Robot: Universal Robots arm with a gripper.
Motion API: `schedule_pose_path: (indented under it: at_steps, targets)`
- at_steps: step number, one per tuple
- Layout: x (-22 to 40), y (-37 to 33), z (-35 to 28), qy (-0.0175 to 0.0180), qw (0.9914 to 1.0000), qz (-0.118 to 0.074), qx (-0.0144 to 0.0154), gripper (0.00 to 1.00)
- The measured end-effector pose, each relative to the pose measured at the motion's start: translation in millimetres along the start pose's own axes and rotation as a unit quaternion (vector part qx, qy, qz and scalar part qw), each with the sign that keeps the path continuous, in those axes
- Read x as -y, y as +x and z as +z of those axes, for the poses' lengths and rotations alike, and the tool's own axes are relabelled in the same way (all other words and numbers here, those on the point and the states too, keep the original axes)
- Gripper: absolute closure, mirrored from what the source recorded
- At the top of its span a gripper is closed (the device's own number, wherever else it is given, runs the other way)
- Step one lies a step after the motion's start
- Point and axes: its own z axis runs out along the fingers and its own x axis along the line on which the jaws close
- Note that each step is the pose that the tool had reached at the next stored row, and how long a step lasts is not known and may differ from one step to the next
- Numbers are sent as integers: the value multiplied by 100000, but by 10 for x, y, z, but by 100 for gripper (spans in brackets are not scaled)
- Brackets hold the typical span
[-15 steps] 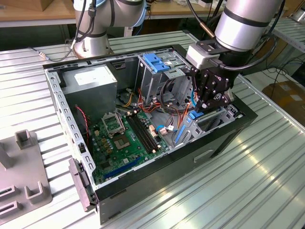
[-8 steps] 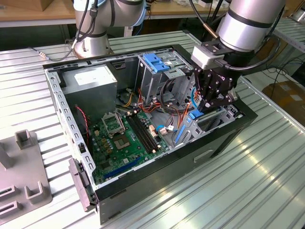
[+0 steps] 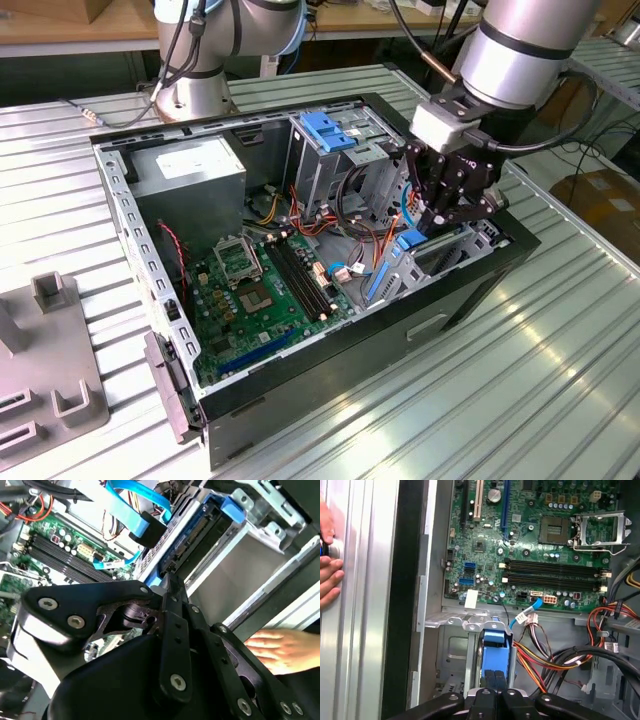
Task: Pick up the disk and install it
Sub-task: 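Insert the first disk wire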
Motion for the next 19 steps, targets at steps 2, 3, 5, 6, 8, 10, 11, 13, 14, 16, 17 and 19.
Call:
schedule_pose_path:
  at_steps: [2,3,5,6,8,10,11,13,14,16,17,19]
  targets:
    - [29,-2,1,16,100000,-233,10,89]
    - [42,-3,1,22,99999,-321,14,89]
    - [64,-6,1,25,99999,-460,13,89]
    - [73,-8,0,24,99999,-512,6,89]
    - [95,-12,-11,22,99998,-591,12,89]
    - [100,-14,-35,24,99998,-624,15,89]
    - [105,-16,-58,25,99998,-678,13,89]
    - [115,-20,-95,36,99997,-721,16,89]
    - [116,-19,-109,65,99997,-752,19,89]
    - [119,-19,-129,105,99997,-815,16,89]
    - [120,-19,-129,123,99996,-848,22,89]
    - [133,-17,-131,154,99992,-1293,7,89]
